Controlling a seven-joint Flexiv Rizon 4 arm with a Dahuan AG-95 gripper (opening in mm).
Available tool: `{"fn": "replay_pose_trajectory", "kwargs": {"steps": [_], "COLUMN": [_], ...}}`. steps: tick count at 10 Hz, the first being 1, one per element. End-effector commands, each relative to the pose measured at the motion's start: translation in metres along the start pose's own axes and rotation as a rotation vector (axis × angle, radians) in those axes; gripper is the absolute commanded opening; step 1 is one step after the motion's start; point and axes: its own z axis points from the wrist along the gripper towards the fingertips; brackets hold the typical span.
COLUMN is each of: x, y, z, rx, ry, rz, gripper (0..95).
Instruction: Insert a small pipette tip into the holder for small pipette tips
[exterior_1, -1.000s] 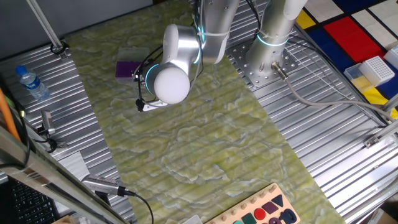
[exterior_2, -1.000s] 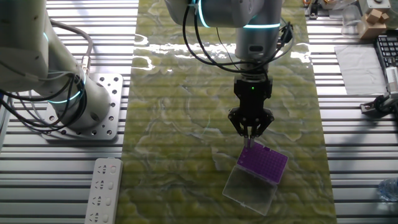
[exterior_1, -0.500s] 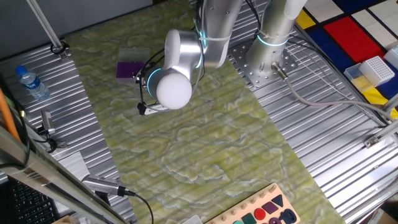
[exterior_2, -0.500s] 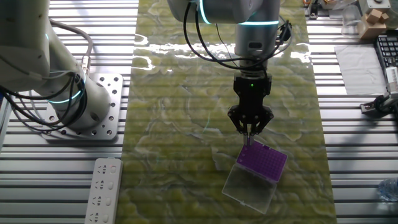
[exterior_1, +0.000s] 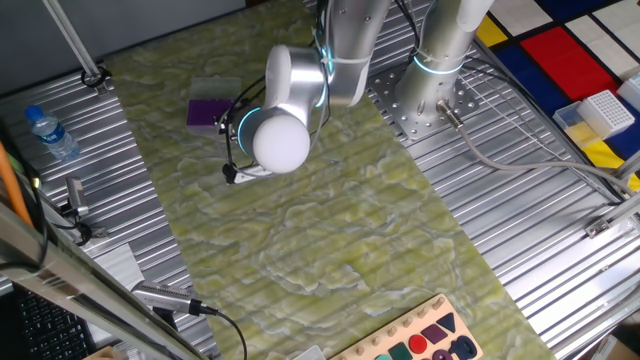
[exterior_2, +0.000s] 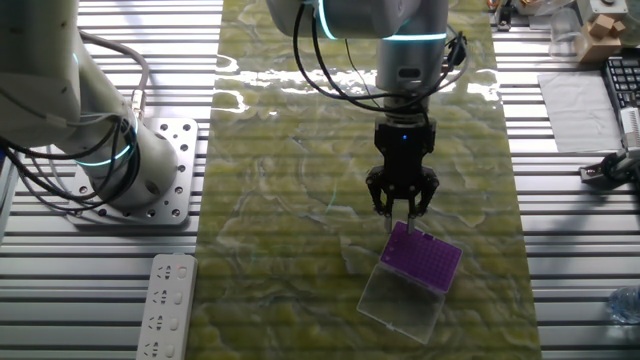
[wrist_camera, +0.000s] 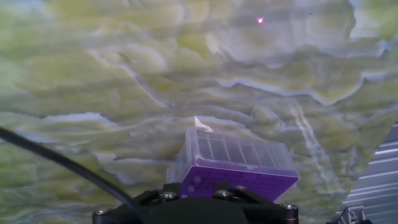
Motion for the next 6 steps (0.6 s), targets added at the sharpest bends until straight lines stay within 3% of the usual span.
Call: {"fn": "replay_pose_trajectory", "kwargs": {"steps": [1, 2, 3, 4, 5, 6], "x": [0.007, 0.014, 0.020, 0.028, 0.034, 0.039], "y": [-0.001, -0.003, -0.004, -0.005, -0.005, -0.005], "z": [-0.005, -0.011, -0.017, -0.025, -0.031, -0.038], "rx": [-0.006, -0.030, -0.059, -0.108, -0.151, -0.211], "ry": [-0.033, -0.113, -0.181, -0.264, -0.333, -0.420], "rz": [0.036, 0.135, 0.217, 0.344, 0.444, 0.578], "gripper": [38.0, 19.0, 19.0, 0.0, 0.0, 0.0]}}
